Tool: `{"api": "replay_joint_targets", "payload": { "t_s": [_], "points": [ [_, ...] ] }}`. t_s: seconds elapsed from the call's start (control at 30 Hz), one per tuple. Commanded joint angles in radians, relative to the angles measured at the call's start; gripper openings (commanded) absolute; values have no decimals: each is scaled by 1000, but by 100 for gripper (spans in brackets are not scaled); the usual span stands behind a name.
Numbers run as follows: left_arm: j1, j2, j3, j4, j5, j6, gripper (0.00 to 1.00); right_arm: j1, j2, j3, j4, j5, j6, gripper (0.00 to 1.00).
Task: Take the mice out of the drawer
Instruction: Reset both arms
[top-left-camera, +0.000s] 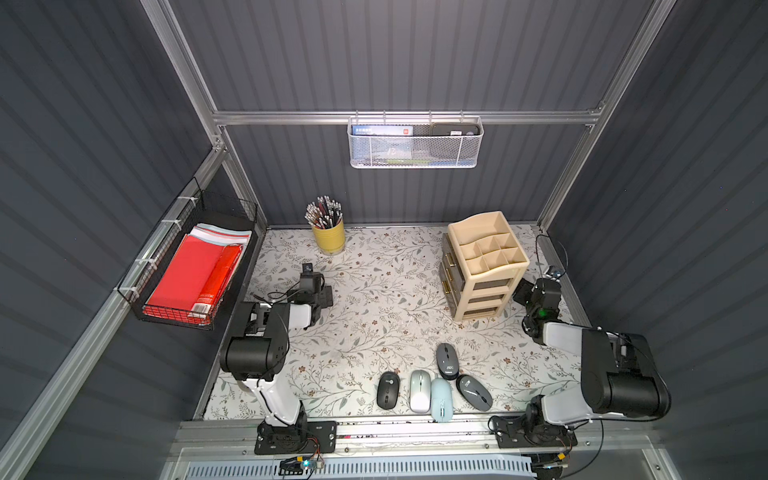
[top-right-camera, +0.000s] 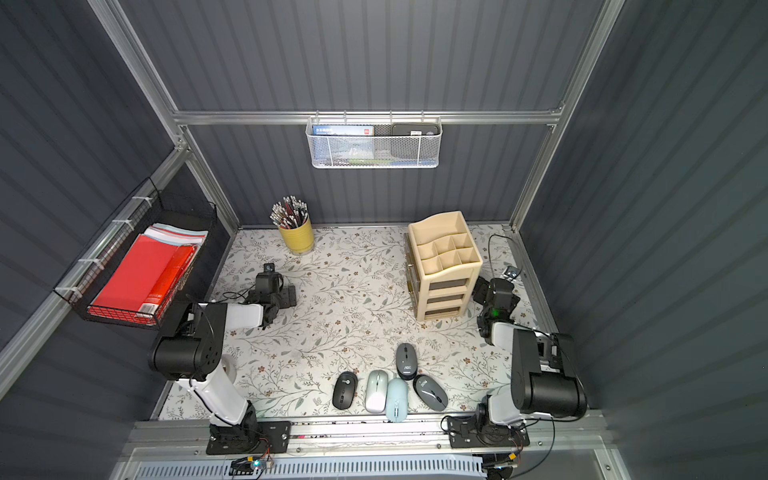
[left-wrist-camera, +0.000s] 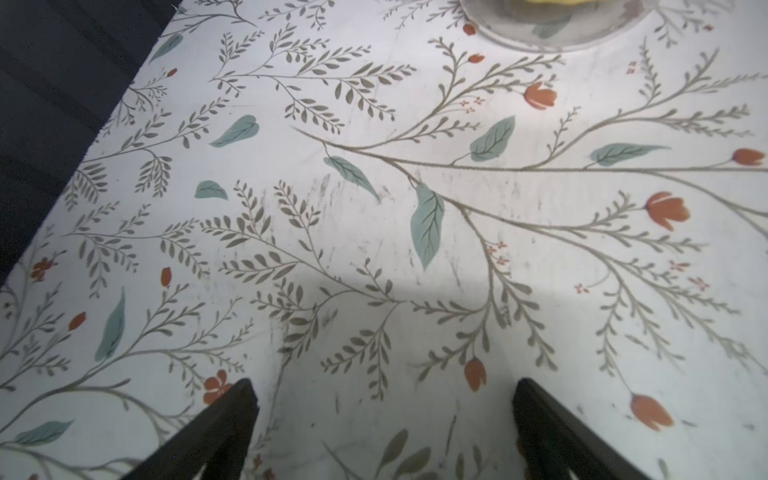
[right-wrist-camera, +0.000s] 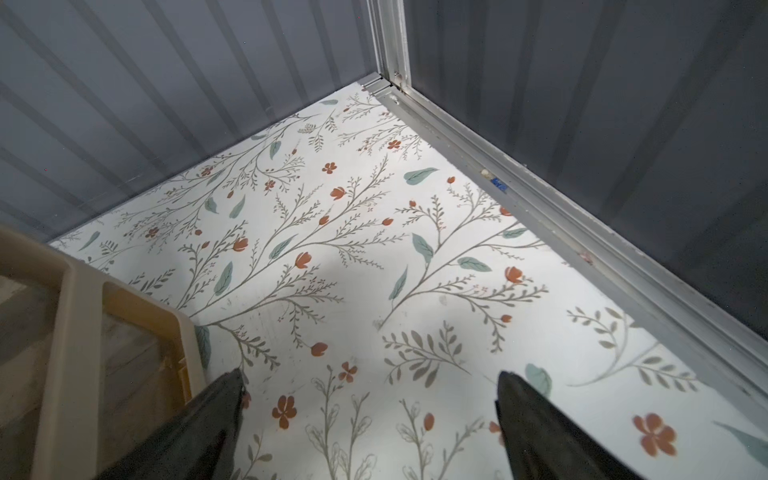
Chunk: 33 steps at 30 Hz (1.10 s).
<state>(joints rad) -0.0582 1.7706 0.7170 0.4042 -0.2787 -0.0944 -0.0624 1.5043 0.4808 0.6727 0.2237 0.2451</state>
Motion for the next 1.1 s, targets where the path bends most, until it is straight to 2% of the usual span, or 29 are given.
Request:
{"api": "replay_joint_targets", "payload": {
  "t_s": [0.0,0.1,0.17,0.2,0.23,0.3,0.33,0.6,0.63,0.67,0.7,0.73,0.83,0.93,1.0,1.07],
  "points": [
    [15,-22,-116,51,144,75,99,49,14,-9,111,99,-65,99],
    [16,-94,-269,264,142,67,99,107,-5,-86,255,152,-124,99],
    [17,-76,-409,548,117,54,99,124,-17,-134,336,157,-149,99],
    [17,-59,-428,634,72,65,99,126,-26,-156,360,141,-154,99],
    [15,-88,-409,551,80,39,99,125,-30,-181,406,115,-165,99],
    [15,-61,-391,586,50,23,99,127,-29,-193,432,94,-176,99],
    [16,-80,-377,512,27,8,99,128,-26,-188,423,93,-177,99],
    [17,-75,-379,526,17,9,99,140,-19,-187,431,100,-191,99],
    [16,-77,-378,519,17,8,99,140,-20,-217,474,77,-198,99],
    [16,-74,-378,526,16,9,99,138,9,-274,622,65,-206,99],
    [17,-77,-378,519,16,8,100,140,73,-337,849,60,-231,99],
    [16,-75,-378,523,17,9,99,149,109,-355,934,81,-244,99],
    [17,-75,-376,519,18,9,99,155,-3,-246,527,98,-201,99],
    [17,-75,-375,517,21,9,99,148,79,-300,780,111,-227,99],
    [16,-75,-374,518,23,9,99,149,63,-292,739,114,-220,99],
    [17,-75,-375,518,22,9,99,149,11,-263,594,115,-201,99]
  ]
}}
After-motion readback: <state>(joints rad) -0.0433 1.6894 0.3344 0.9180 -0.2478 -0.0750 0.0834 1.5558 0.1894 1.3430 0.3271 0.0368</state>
